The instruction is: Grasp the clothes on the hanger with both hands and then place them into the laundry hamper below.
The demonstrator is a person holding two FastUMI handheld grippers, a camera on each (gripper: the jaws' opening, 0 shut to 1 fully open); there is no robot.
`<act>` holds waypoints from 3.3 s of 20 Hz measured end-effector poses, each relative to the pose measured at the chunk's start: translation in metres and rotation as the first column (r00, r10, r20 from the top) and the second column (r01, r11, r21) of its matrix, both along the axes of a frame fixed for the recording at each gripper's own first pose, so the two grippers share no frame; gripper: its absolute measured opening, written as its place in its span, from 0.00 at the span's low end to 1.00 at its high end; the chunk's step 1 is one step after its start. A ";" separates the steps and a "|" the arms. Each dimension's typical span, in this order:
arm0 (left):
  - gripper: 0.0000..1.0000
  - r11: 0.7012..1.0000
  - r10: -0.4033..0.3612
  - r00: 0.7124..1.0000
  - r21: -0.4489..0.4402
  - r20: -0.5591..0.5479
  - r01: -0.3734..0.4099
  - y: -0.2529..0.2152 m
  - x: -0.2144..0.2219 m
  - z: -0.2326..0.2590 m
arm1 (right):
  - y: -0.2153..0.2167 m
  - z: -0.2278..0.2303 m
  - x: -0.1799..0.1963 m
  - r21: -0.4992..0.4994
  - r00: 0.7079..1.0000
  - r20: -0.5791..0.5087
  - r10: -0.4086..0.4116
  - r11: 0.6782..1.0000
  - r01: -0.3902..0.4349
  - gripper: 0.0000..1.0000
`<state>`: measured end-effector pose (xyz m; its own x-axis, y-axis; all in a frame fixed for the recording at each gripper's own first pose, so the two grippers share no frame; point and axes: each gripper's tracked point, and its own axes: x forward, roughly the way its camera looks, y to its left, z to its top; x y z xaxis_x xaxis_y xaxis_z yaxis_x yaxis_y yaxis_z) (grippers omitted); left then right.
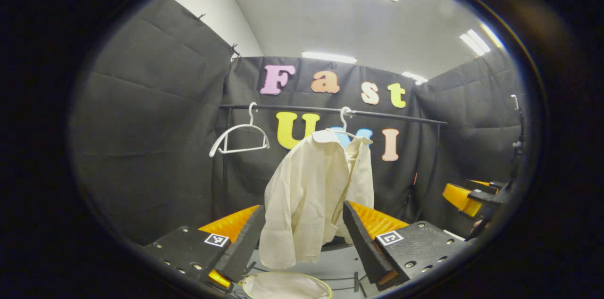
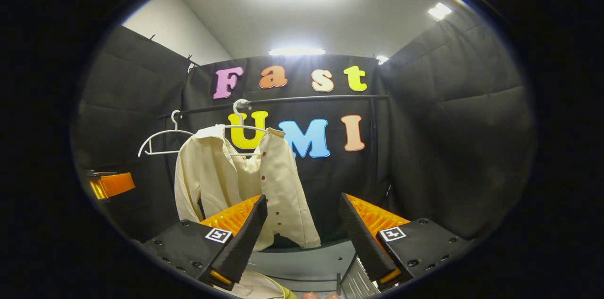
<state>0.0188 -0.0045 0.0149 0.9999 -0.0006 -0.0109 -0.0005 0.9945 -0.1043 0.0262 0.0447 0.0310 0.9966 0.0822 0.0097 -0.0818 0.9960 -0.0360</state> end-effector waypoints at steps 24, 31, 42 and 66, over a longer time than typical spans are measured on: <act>0.96 0.996 0.092 0.992 0.011 -0.087 -0.091 -0.105 0.232 0.012 | 0.027 -0.023 0.240 0.187 0.959 -0.119 0.257 0.955 -0.232 0.98; 0.95 0.975 0.224 0.968 0.025 -0.117 -0.223 -0.094 0.281 0.002 | 0.084 -0.031 0.286 0.207 0.893 -0.145 0.425 0.896 -0.393 0.98; 0.66 0.896 0.442 0.885 0.125 -0.148 -0.427 -0.059 0.321 -0.024 | 0.107 -0.080 0.306 0.214 0.838 -0.224 0.497 0.864 -0.456 0.98; 0.00 0.888 0.460 0.884 0.083 -0.089 -0.453 -0.049 0.286 -0.010 | 0.104 -0.045 0.358 0.189 0.941 -0.064 0.331 0.930 -0.314 0.12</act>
<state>0.3052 -0.0536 0.0047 0.8827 0.4593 -0.0995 -0.4634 0.8859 -0.0214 0.3846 0.1488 -0.0143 0.9136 0.4048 -0.0385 -0.3944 0.9051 0.1587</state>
